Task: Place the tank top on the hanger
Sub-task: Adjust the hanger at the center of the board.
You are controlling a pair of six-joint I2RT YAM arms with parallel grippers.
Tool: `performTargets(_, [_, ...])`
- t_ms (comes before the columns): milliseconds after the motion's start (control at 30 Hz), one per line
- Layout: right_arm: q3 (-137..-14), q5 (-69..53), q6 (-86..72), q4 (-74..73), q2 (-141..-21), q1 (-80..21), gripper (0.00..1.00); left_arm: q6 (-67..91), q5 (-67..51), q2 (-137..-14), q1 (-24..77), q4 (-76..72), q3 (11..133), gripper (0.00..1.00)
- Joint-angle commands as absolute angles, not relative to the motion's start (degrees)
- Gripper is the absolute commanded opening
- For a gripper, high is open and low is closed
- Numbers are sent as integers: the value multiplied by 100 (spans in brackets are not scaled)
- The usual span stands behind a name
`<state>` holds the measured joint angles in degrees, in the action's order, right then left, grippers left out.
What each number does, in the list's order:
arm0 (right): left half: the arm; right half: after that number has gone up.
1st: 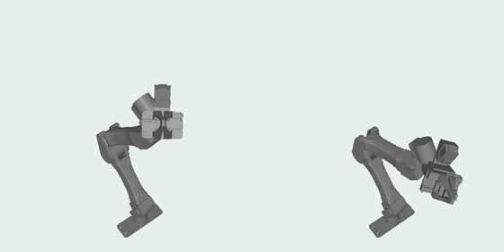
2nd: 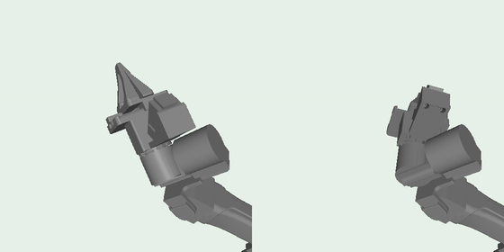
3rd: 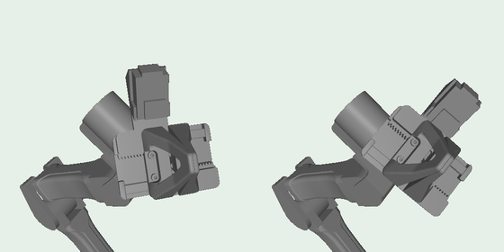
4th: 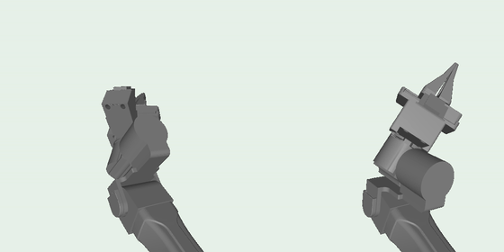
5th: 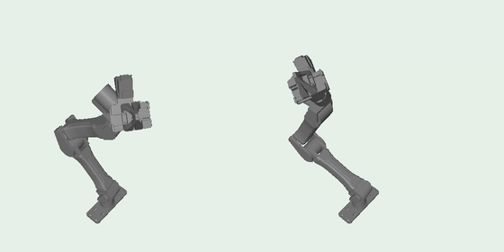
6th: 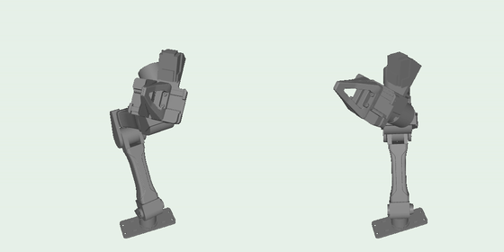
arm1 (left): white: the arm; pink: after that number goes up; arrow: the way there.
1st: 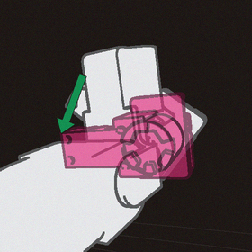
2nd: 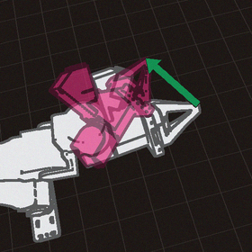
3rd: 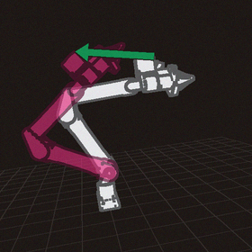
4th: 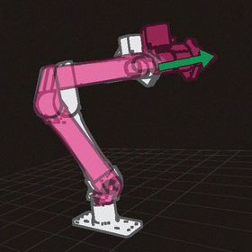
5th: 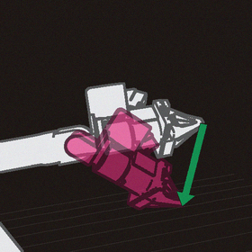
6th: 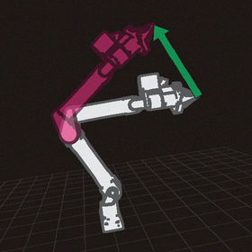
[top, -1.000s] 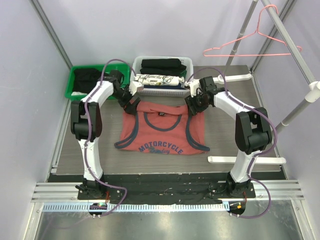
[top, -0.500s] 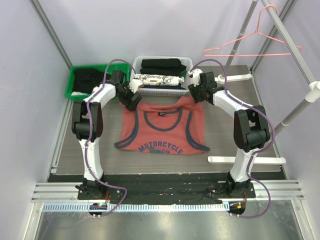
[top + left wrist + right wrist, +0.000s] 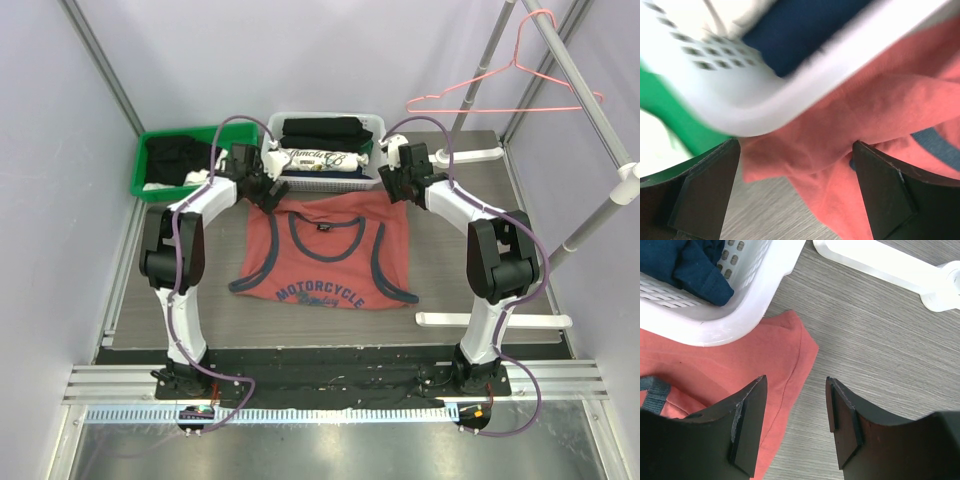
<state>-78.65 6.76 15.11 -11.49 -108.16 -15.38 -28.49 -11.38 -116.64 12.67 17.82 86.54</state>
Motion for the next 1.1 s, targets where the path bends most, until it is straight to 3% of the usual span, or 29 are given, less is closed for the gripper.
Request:
performTargets(0, [-8139,817,1398,-914,-10661,-1582,57,-2514,-1046,-11066,1257,932,8552,100])
performTargets(333, [-8173,309,1415,-1528,-10179,-1626,61,-2452,150,-11330,1310,870,8702,99])
performTargets(500, [-8393,-578,1661,-2609,-9678,-1635,72,-2242,-367,-10654,1310,931,8429,100])
performTargets(667, [-8876,-1308,1976,-3653,-9046,-1679,96,-1978,-887,-9811,1318,1362,8402,100])
performTargets(900, [-9527,-1915,2477,-4596,-8141,-1723,100,-1653,-1607,-9089,1362,2030,8815,100])
performTargets(1067, [-9256,-1890,2777,-4895,-7446,-1723,100,-1617,-2214,-9193,1722,2643,9903,100])
